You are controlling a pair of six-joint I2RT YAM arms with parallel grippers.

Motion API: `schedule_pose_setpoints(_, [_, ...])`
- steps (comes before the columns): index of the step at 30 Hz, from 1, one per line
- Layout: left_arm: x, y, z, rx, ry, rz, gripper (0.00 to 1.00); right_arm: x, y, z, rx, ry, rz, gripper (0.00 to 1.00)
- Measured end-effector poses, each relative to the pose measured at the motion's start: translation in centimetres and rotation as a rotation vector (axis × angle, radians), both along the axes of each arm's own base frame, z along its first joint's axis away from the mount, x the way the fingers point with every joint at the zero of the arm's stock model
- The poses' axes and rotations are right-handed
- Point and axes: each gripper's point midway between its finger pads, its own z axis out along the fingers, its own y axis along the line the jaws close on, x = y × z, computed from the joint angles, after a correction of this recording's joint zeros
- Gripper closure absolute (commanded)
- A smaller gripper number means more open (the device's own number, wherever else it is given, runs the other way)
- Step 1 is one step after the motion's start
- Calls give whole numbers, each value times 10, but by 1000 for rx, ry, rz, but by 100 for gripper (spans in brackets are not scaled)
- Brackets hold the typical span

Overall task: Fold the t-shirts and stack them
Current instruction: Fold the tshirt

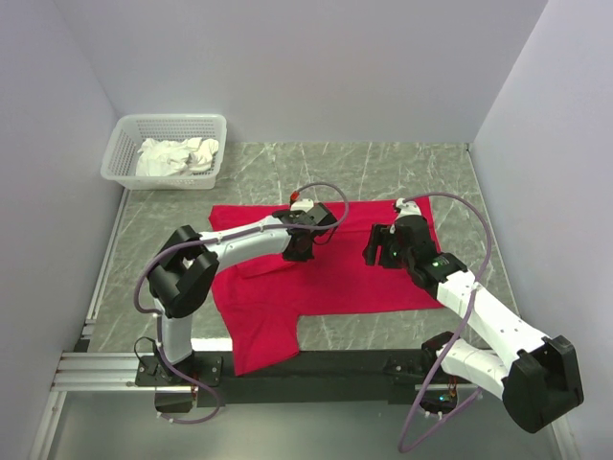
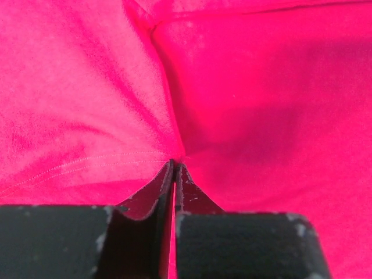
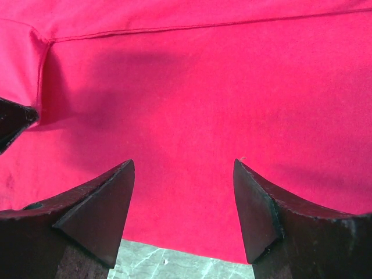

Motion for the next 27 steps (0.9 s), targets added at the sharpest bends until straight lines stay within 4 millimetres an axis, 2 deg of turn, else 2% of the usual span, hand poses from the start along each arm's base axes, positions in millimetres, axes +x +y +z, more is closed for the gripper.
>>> schedule_pose_setpoints(4, [-5,-3,-2,-14,29,-6,80,0,0,0,0,0,-1,25])
schedule_pose_setpoints(5, [-6,-4,-3,-19,36,-6,70,0,0,0,0,0,-1,25])
schedule_pose_setpoints(10, [-11,-9,-4,-47,62,-7,42,1,-1,-1,-2,5,-17,24])
schedule_pose_setpoints(12, [-9,-8,-3,-54,62,-1,39,4,-3,0,-8,16,-33,25])
schedule_pose_setpoints(15, [-2,-2,7,-76,48,17,39,21,-11,6,-1,24,-88,28])
schedule_pose_setpoints(17, [11,14,22,-107,14,49,40,36,-21,10,18,34,-134,32])
schedule_pose_setpoints(19, [30,37,41,-145,-30,105,46,55,-39,14,42,34,-207,38])
schedule_pose_setpoints(22, [70,91,66,-197,-124,227,53,80,-67,11,74,48,-300,41])
schedule_pose_setpoints(25, [106,140,71,-212,-185,337,61,105,-90,4,99,73,-369,44])
schedule_pose_setpoints(27, [123,163,60,-206,-187,381,65,123,-103,-4,136,93,-407,45])
